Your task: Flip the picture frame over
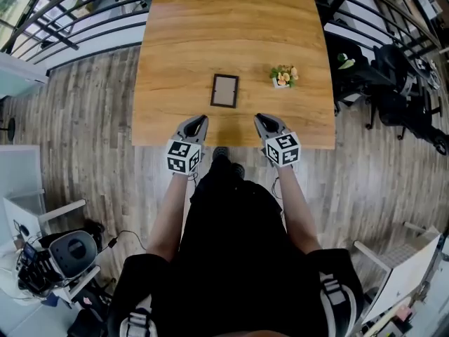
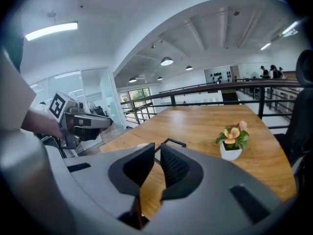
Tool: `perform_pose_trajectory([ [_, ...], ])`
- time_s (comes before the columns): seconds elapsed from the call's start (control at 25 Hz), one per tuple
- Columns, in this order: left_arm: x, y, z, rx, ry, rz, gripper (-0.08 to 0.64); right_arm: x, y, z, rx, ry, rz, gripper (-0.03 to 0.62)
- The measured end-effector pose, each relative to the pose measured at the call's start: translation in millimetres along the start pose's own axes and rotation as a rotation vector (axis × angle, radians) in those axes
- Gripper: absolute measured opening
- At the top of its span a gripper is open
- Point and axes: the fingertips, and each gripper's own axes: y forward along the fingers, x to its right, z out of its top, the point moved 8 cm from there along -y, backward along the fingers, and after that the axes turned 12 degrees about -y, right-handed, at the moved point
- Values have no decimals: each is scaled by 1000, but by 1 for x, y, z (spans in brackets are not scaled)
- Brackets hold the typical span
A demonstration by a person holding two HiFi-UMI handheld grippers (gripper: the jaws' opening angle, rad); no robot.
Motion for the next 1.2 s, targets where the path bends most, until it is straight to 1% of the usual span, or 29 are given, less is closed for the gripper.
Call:
perform_pose_trajectory([
  [0.12, -4, 8, 4, 5, -9, -15, 25, 1, 2, 2, -7, -10, 4, 77],
  [0.16, -6, 11, 6, 4, -8, -20, 26, 2, 4, 4, -7, -15, 5, 112],
  [0.24, -10, 17, 9, -3, -2, -29, 36, 4, 11, 8, -1, -15, -1, 208],
  [0.28, -12, 20, 10, -9, -2, -31, 80, 5, 13, 9, 5, -12, -5, 243],
  [0.32, -14, 23, 10, -18, -3, -33, 150, 6, 16, 11, 11, -9, -8, 262],
  [0.36, -16, 26, 9, -26, -4, -35, 178, 7, 17, 11, 16, -7, -8, 269],
  [0.44, -19, 32, 9, -39, -4, -40, 181, 10, 21, 13, 17, -7, -6, 282],
  [0.68, -30, 49, 11, -68, -10, -61, 181, 19, 33, 16, 13, 11, -22, 287],
  [0.76, -37, 55, 11, -76, -13, -55, 181, 23, 39, 16, 8, 15, -34, 302],
  [0.84, -46, 62, 13, -81, -16, -52, 196, 26, 46, 18, 5, 16, -43, 315],
  [0.92, -53, 69, 15, -86, -13, -62, 212, 29, 52, 20, 4, 17, -54, 326],
  [1.2, -74, 97, 15, -129, -13, -115, 212, 31, 67, 22, -12, 37, -100, 327],
])
